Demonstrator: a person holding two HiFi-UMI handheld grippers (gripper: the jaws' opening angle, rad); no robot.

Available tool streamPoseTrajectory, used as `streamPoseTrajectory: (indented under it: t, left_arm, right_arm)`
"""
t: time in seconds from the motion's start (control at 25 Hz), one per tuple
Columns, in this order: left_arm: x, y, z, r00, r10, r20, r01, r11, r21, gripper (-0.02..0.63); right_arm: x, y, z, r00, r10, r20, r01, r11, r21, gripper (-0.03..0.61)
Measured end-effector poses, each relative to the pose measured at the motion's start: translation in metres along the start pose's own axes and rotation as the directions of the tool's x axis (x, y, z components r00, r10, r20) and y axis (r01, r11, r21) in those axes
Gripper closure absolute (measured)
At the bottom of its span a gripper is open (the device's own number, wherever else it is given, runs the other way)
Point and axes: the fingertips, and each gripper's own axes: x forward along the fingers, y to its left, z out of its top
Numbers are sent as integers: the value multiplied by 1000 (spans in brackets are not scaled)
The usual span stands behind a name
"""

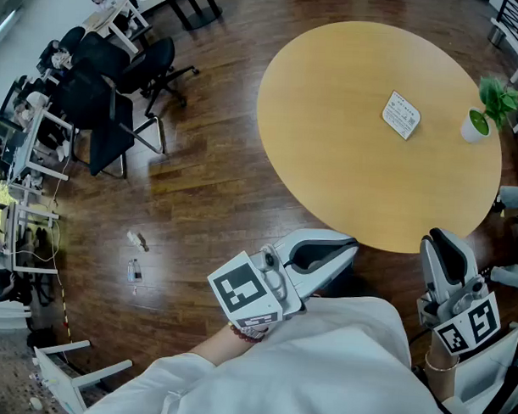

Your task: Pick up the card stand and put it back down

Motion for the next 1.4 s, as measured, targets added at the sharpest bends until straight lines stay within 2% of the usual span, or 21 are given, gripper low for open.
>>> streamPoseTrajectory:
  t: [0.12, 0.24, 0.44, 0.56, 0.72, 0.84, 0.96, 1.04, 1.2, 1.32, 1.4]
  left_arm:
    - [29, 22, 15, 1000, 10, -9, -10, 1000, 20, 618]
    - [61, 46, 30, 999, 23, -23, -21, 997, 74, 618]
    - [105, 77, 26, 994, 38, -106, -27, 994, 104, 618]
    - [119, 103, 19, 990, 63, -127, -53, 996, 78, 618]
    - [133, 133, 15, 984, 102, -143, -98, 995, 30, 618]
    - [144, 152, 0, 975, 117, -187, -120, 993, 0, 618]
    - [152, 172, -24, 970, 106, -219, -112, 994, -16, 618]
    - [162, 187, -32, 973, 105, -206, -112, 994, -19, 618]
    - [181, 205, -38, 980, 74, -187, -71, 997, 21, 618]
    - [187, 202, -53, 975, 50, -216, -46, 999, 25, 618]
    - [195, 200, -58, 975, 36, -218, -36, 999, 4, 618]
  right_arm:
    - [15, -47, -4, 999, -24, -34, 24, 999, -23, 515]
    - [36, -100, -7, 998, -35, -52, 34, 999, -25, 517]
    - [69, -186, -31, 991, -81, -106, 85, 996, 34, 497]
    - [94, -227, -57, 983, -103, -150, 112, 992, 54, 471]
    - [128, -286, -90, 961, -185, -205, 200, 978, 56, 454]
    - [155, -324, -117, 950, -183, -252, 212, 973, 90, 434]
    - [181, -348, -144, 943, -163, -292, 202, 973, 109, 414]
    - [198, -360, -155, 941, -151, -302, 190, 976, 103, 413]
    - [223, -370, -173, 940, -119, -321, 145, 988, 60, 427]
    - [225, -366, -183, 938, -106, -330, 115, 993, 9, 504]
    - [222, -366, -182, 941, -109, -322, 112, 994, -10, 523]
